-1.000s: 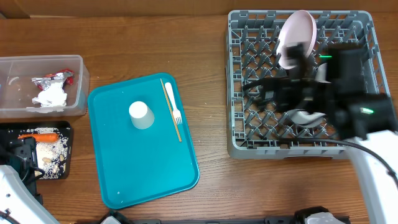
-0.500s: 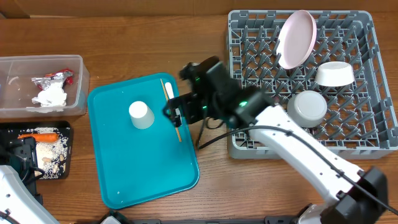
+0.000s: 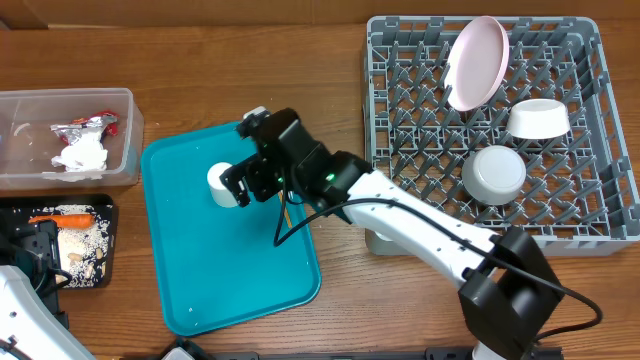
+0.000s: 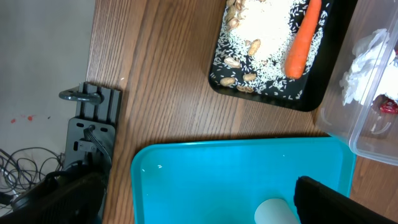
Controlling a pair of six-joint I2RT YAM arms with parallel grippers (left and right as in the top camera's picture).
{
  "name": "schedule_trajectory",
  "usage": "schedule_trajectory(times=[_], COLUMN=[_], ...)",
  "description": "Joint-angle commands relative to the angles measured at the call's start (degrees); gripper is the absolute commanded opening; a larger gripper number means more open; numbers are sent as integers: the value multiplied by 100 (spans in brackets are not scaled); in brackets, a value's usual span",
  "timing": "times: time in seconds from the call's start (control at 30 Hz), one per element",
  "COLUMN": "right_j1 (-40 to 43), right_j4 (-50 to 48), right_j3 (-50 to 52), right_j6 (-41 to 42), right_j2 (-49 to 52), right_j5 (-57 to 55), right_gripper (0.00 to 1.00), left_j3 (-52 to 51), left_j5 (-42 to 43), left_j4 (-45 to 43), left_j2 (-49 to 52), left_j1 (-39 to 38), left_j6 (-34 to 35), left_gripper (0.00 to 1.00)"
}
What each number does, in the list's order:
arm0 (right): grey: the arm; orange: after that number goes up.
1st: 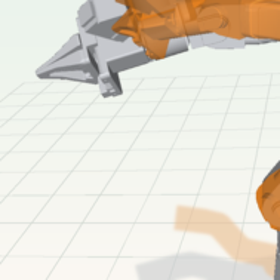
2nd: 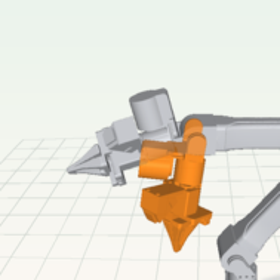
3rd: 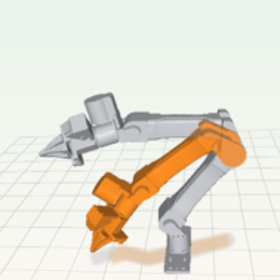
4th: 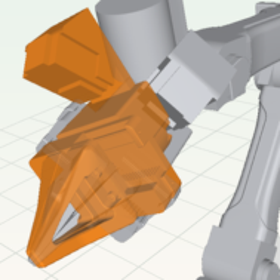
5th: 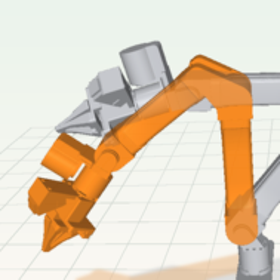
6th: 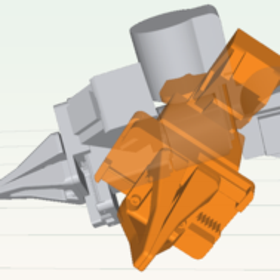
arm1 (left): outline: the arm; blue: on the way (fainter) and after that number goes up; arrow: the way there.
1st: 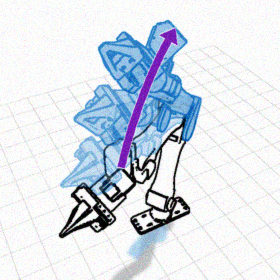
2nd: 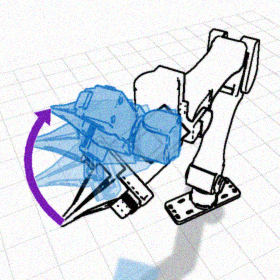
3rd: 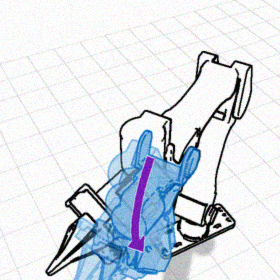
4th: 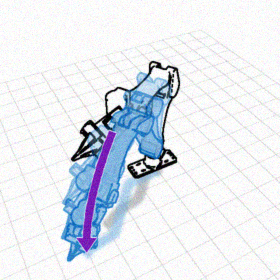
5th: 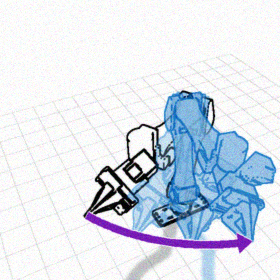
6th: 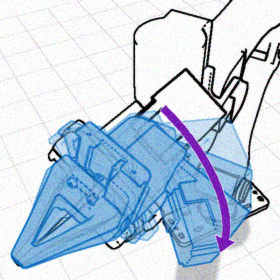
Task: Sort waste into correct bins and load items into the dishwasher rack
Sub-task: 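Move the right gripper left over the teal tray to the white cup, then grasp the white cup with the right gripper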
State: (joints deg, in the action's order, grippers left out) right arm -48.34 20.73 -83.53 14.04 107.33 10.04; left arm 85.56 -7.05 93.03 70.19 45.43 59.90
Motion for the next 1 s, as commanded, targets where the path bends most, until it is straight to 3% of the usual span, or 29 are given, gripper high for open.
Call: schedule_trajectory(times=[0.0,0.97], right_j1=[-181,-485], right_j4=[-240,-1462], right_j3=[-98,-98], right_j6=[-466,-387], right_j2=[90,1290], right_j5=[-402,-774], right_gripper=[100,100], left_j3=[79,79], left_j5=[7,7], left_j4=[-9,-9], left_j2=[-7,-7], left_j1=[28,28], left_j6=[96,96], left_gripper=[100,100])
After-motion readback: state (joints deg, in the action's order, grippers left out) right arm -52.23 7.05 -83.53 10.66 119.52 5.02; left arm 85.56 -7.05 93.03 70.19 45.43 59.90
